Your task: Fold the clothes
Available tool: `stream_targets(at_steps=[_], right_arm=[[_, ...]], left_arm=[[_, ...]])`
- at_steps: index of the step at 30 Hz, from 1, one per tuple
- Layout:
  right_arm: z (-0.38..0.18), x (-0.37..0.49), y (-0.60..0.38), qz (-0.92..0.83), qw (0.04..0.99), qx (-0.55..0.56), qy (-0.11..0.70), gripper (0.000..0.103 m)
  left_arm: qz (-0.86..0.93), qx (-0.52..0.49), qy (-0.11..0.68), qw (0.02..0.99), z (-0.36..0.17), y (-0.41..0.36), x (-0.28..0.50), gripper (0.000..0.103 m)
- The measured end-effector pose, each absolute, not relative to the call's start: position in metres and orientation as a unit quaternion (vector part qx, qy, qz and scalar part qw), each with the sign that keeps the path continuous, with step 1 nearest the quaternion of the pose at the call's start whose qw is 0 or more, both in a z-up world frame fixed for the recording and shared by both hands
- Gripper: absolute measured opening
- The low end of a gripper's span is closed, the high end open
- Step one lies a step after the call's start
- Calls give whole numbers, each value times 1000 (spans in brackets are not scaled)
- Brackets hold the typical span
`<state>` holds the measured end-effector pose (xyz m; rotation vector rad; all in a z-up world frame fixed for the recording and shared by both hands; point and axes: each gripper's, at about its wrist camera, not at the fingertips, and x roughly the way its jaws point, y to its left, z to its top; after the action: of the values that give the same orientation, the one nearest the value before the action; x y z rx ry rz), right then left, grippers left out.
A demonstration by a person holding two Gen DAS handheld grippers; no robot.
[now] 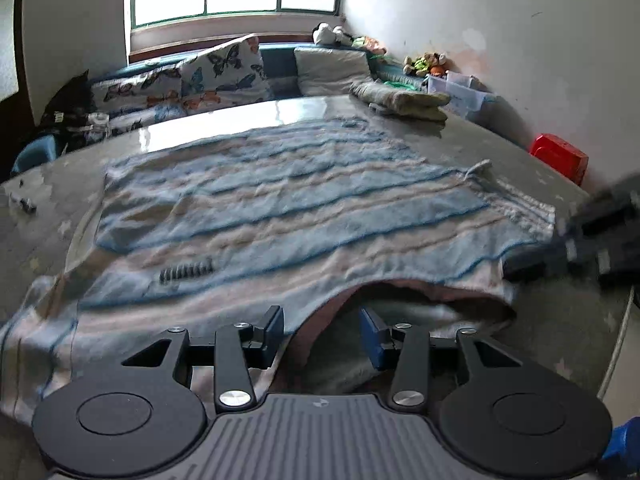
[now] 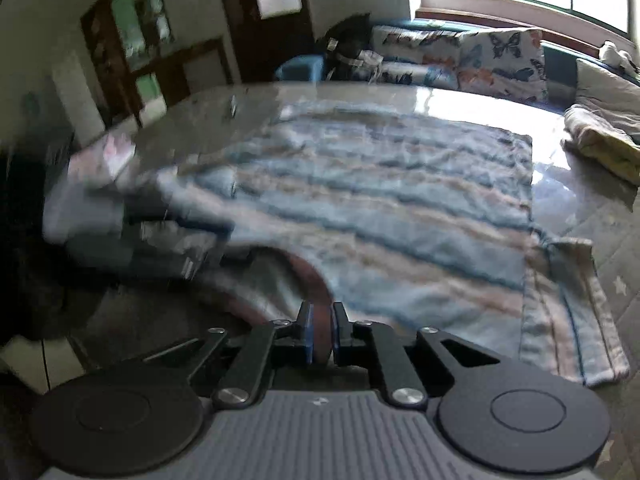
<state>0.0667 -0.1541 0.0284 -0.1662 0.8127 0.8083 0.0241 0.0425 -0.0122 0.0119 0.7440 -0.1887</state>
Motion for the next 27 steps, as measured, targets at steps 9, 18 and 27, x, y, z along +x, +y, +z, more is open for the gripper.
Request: stream_targets(at_steps=[9,18,27], right_arm=[[-7,91,-139,350,846,-90,393,18],[-12,51,-151,380,832,-118,386,26],[10,79,-195,343,855,-33,389,32]], left_arm=[[-60,2,380,923,-14,66,-9,49],[-43,9,390,920,-12,82,-28,54],[-56,14,388,920,1,99,-36,57]])
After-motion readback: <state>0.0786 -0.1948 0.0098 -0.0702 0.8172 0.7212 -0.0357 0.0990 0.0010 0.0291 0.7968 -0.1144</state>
